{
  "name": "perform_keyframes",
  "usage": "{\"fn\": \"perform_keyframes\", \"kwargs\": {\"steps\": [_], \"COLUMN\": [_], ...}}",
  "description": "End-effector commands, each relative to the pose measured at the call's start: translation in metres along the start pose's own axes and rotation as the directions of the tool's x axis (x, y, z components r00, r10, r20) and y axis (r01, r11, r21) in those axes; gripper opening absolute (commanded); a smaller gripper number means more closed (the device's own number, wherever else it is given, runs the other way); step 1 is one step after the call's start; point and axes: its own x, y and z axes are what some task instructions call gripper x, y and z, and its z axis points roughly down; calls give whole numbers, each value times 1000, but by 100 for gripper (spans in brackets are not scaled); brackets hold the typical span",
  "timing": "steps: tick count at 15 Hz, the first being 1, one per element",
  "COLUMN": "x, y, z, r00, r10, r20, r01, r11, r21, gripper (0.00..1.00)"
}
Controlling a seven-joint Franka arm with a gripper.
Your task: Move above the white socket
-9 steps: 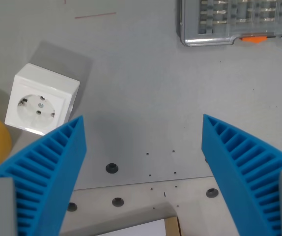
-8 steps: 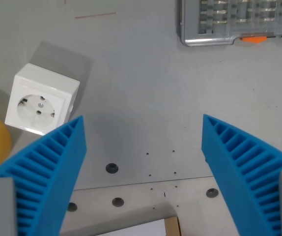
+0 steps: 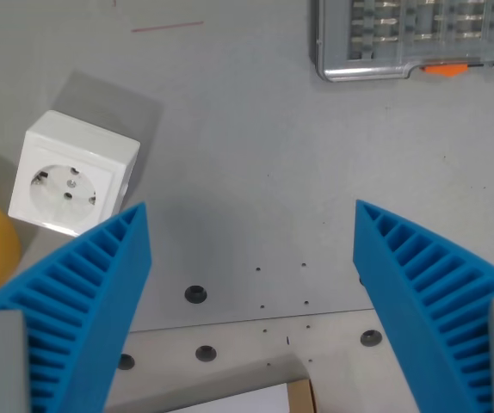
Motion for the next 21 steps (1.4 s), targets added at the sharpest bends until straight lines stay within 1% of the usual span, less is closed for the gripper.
{"fn": "perform_keyframes", "kwargs": {"steps": [1,4,7,11,14,16,18,21], "x": [-1,-2,-4,-8,-12,-15,-18,-21], "y": [-2,-5,-9,-16,-24,-29,-35,-44], "z": [0,3,8,18,26,32,38,46], "r00": [997,991,980,948,912,882,849,794], "r10": [-78,-130,-197,-313,-402,-462,-520,-603], "r20": [-10,-18,-31,-62,-87,-93,-92,-85], "r01": [78,130,197,313,402,461,519,601], "r11": [997,992,980,950,916,887,854,798], "r21": [-1,-1,-2,-8,-18,-26,-35,-43], "gripper": [100,100,100,100,100,100,100,100]}}
